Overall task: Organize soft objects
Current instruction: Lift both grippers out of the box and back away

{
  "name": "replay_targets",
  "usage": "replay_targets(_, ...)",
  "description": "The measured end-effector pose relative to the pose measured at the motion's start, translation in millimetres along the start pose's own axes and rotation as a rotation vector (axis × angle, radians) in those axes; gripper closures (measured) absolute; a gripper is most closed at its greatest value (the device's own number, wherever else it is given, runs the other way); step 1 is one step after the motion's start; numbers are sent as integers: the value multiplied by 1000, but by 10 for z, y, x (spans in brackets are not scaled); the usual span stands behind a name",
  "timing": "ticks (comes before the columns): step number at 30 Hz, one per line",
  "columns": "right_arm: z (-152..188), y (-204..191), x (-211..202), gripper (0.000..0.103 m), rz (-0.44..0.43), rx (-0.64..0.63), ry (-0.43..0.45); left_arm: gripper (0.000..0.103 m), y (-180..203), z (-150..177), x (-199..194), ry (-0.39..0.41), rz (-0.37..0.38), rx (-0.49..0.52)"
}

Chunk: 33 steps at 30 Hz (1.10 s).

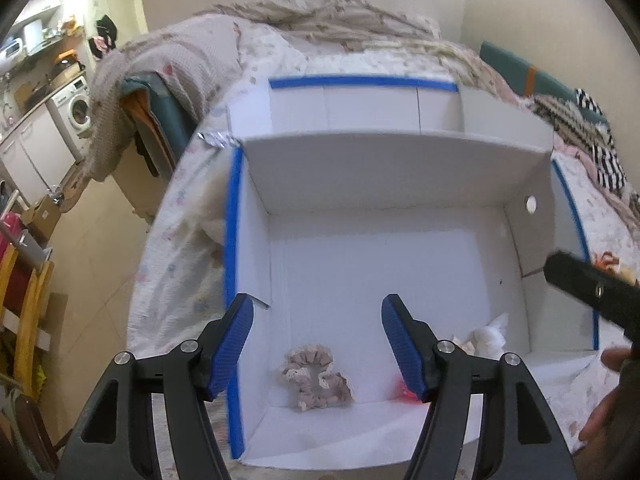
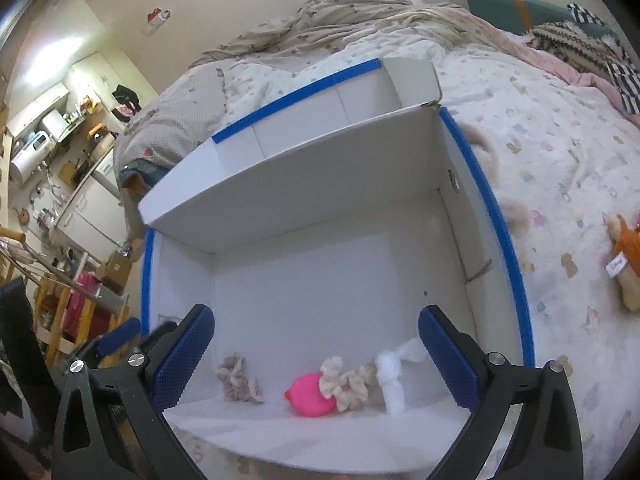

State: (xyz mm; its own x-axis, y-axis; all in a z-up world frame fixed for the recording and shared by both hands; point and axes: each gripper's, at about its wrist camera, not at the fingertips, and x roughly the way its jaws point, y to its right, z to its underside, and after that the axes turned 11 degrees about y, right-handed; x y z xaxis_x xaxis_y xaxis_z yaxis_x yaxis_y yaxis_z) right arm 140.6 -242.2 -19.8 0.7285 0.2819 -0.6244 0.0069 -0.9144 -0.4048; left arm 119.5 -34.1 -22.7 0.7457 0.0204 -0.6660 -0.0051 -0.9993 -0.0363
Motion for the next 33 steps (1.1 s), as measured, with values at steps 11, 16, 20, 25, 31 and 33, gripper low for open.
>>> replay_targets(11,339,-36,-350,0,21,-49,-15,39,-277,355,-484,25,-7,-39)
replay_targets(16,479,-48,-463,0,12,-67,-30,39,-333,520,-623,25,-13,-41)
replay_targets(20,638,-2,-564,0,31,-92,-46,39,-381,620,-695,33,-6,-17)
replay_targets(25,771,134,-662,0,66,-49,-75,39,-471,764,-739,6,-19,-25)
replay_targets(31,872,546,-639,0,129,120,-157,39,-560,925,-718,-66,15,-84)
replay_targets(33,905,590,-596,0,140,136,-179,39,-569,950,-696,-89,17,-101)
